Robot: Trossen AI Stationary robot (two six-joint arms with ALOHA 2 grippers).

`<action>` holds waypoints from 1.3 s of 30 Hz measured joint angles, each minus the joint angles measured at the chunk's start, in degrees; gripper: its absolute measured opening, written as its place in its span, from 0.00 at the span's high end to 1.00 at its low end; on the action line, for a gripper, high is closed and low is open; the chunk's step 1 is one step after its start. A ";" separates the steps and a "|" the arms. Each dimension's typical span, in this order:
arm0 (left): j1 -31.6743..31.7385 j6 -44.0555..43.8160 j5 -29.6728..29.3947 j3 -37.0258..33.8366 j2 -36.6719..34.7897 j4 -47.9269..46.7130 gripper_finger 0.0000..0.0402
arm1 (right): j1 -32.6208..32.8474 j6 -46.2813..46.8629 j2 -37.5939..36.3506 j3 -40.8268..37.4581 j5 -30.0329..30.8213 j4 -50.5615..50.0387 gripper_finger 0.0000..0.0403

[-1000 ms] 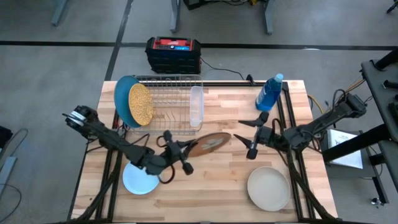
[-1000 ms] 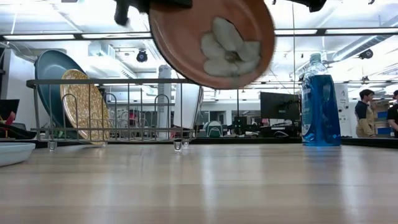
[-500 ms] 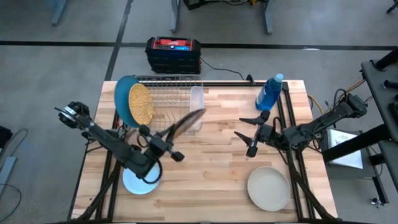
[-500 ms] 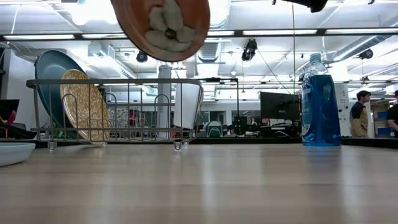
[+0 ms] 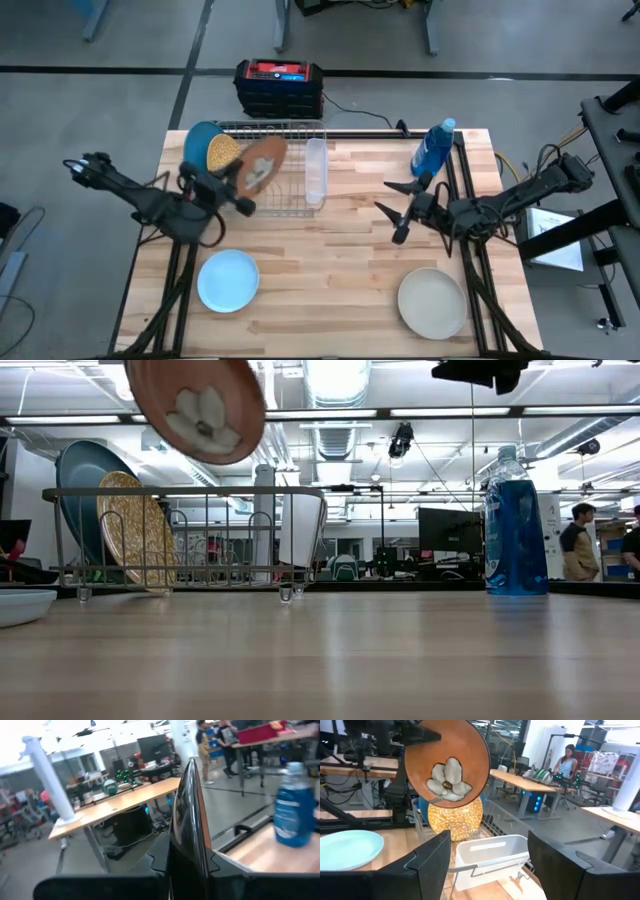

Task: Sort dishes
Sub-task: Put the orange plate in the dish rack

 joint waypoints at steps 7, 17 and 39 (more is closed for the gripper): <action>7.02 -8.49 0.15 -4.62 -9.56 -9.84 0.95 | -1.95 1.13 0.07 -0.01 -0.09 -0.50 0.38; 13.90 -1.46 -0.46 -7.02 -12.95 -10.87 0.95 | -4.74 3.05 0.07 -0.08 -0.21 -3.04 0.41; 17.44 -8.97 -0.20 -16.96 -11.93 -11.61 0.95 | -4.89 3.95 0.07 -0.40 -0.35 -4.74 0.43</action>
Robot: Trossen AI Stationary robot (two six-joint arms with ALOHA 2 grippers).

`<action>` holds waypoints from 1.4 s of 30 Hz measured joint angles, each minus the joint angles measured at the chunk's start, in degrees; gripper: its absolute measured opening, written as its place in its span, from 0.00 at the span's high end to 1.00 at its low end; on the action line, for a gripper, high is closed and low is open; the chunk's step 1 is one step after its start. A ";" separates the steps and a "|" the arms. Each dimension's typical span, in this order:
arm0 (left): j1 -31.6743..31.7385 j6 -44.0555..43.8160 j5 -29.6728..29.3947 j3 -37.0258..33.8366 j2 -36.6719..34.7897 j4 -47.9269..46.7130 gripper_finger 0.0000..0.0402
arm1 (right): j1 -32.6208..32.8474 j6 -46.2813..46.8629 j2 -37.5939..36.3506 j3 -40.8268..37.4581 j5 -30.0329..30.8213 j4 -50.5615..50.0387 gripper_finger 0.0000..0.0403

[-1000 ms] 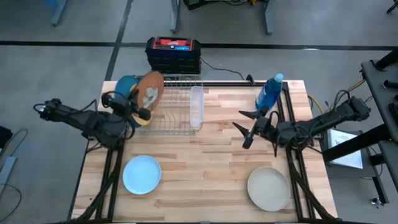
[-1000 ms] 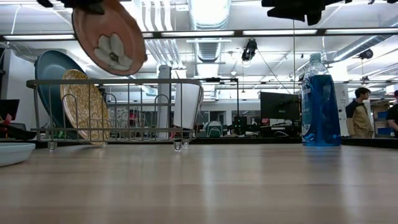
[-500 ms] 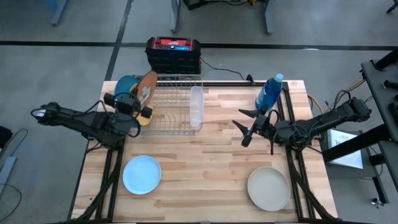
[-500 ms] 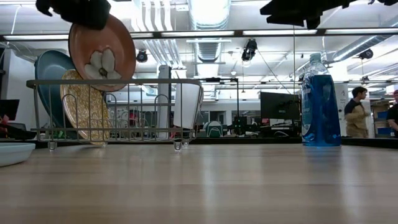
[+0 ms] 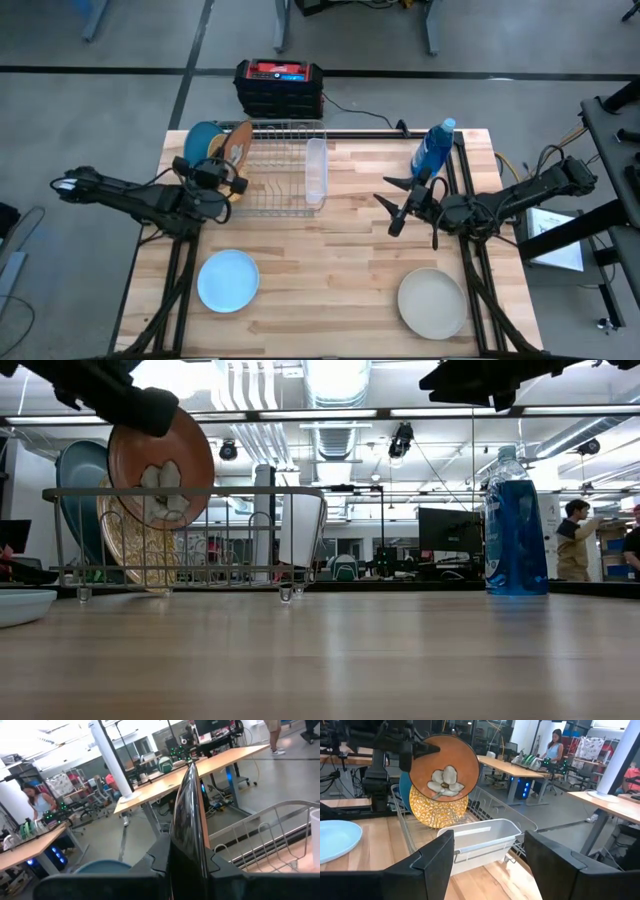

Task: Sort dishes
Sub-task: Put the orange plate in the dish rack

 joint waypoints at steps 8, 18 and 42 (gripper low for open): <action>0.12 -3.58 -0.02 -3.33 0.00 0.43 0.95 | 0.00 -0.02 0.02 0.00 0.02 -0.27 0.41; 1.44 -6.14 0.00 -4.54 2.52 0.52 0.95 | 0.00 -0.02 0.00 0.00 0.02 -0.63 0.43; 4.67 -14.69 0.89 -4.54 13.49 1.52 0.95 | -0.33 -0.02 0.00 -0.02 0.04 -1.29 0.43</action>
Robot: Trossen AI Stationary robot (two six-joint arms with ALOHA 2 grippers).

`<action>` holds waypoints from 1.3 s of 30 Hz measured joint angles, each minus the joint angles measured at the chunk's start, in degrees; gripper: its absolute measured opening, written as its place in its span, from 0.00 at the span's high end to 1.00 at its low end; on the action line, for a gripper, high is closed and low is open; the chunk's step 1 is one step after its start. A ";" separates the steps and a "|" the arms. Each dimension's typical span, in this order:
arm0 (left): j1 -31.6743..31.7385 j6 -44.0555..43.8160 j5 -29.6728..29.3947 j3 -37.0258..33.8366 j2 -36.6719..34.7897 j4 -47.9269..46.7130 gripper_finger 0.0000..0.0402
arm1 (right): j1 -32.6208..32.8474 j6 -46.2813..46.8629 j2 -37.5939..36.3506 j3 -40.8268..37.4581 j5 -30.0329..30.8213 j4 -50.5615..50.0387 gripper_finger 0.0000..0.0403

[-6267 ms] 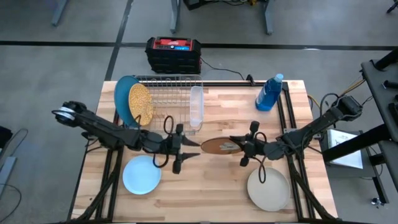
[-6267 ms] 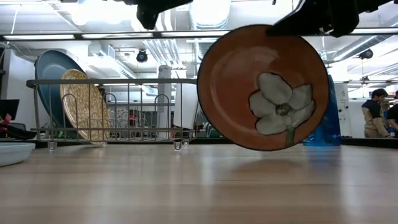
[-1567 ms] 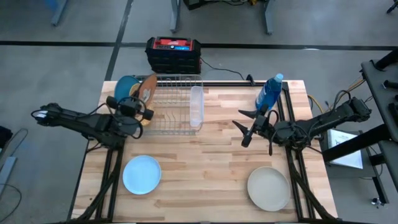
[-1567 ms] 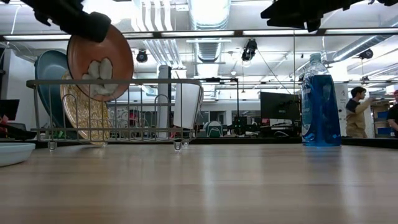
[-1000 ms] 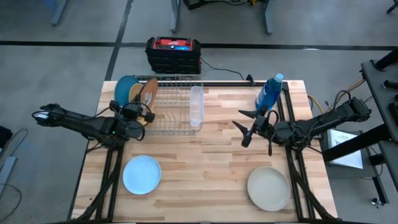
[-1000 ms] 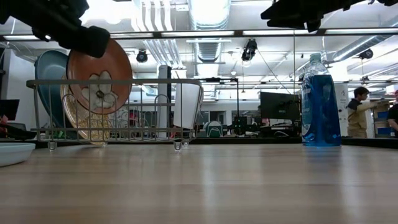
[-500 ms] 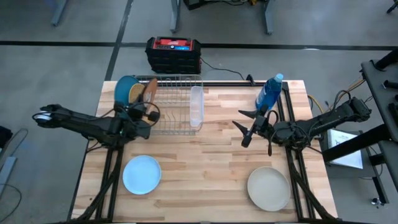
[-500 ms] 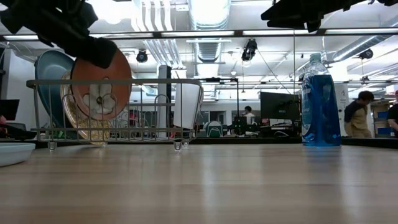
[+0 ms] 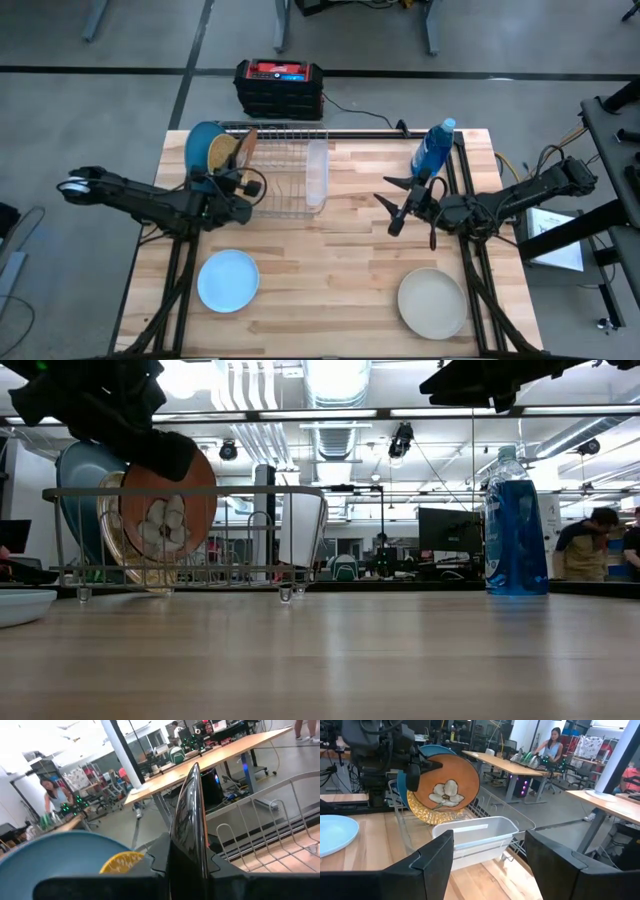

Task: Sort dishes
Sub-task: Put the orange plate in the dish rack

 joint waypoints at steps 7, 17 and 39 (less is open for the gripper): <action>0.85 -4.81 3.55 0.00 2.26 0.26 0.95 | -0.02 -0.04 0.00 0.00 0.00 -0.04 0.41; 3.20 -7.59 6.13 0.00 4.27 0.28 0.95 | -0.02 -0.04 0.01 0.00 0.00 -0.04 0.42; 3.69 -8.91 5.49 0.09 4.85 0.41 0.82 | -0.04 0.80 0.00 0.00 0.00 -0.98 0.39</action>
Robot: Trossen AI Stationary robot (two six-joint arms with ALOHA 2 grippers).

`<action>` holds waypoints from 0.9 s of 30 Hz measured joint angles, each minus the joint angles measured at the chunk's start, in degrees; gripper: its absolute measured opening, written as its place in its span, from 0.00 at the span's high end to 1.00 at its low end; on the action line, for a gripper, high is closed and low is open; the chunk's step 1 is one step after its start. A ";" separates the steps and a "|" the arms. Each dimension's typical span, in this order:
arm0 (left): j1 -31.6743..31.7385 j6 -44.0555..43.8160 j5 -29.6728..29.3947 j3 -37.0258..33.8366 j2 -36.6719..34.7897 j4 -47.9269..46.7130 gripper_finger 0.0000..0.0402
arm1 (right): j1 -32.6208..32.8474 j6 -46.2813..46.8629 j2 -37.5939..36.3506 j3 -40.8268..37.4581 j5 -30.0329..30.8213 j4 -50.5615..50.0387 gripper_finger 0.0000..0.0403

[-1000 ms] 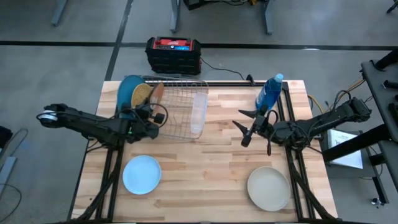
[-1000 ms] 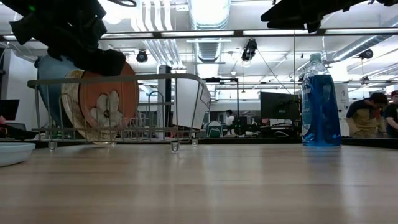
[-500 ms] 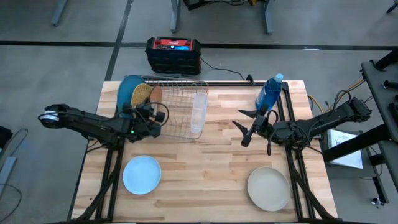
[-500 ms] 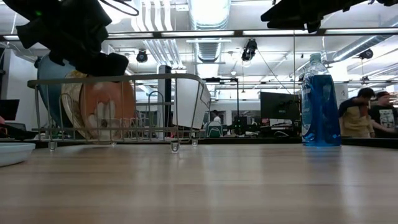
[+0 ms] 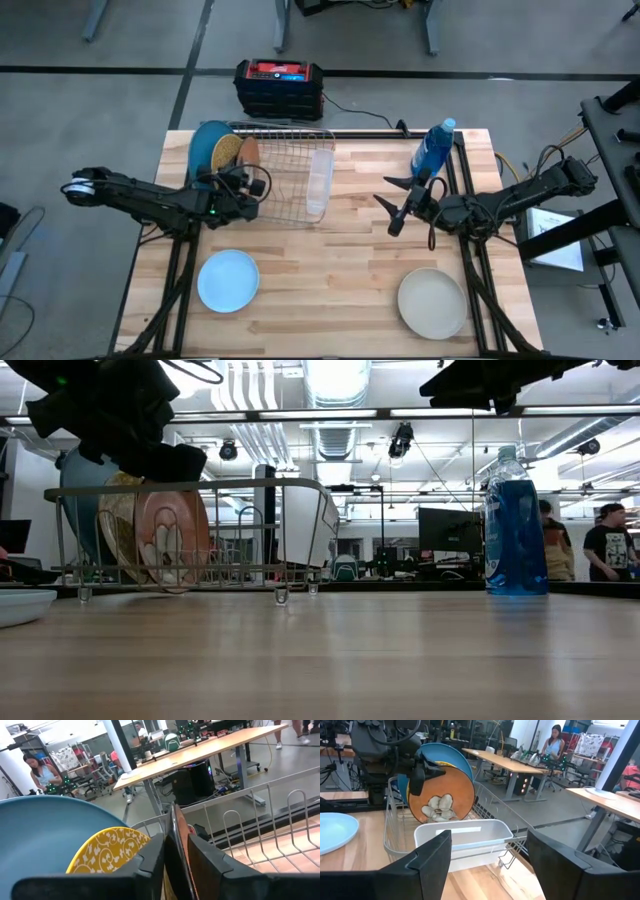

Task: Sort dishes
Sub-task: Put the orange plate in the dish rack, then put the gray plate in the dish rack

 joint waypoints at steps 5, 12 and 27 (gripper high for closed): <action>0.00 0.16 0.11 0.09 0.00 -0.33 0.74 | 0.00 0.53 0.00 0.00 0.00 -0.25 0.38; 0.00 3.60 0.14 2.35 0.04 -0.42 0.63 | 0.00 0.73 0.00 0.00 0.00 -0.27 0.39; -0.05 15.72 0.20 11.85 0.06 -4.58 0.54 | -0.01 4.65 0.73 0.00 -8.95 -0.03 0.40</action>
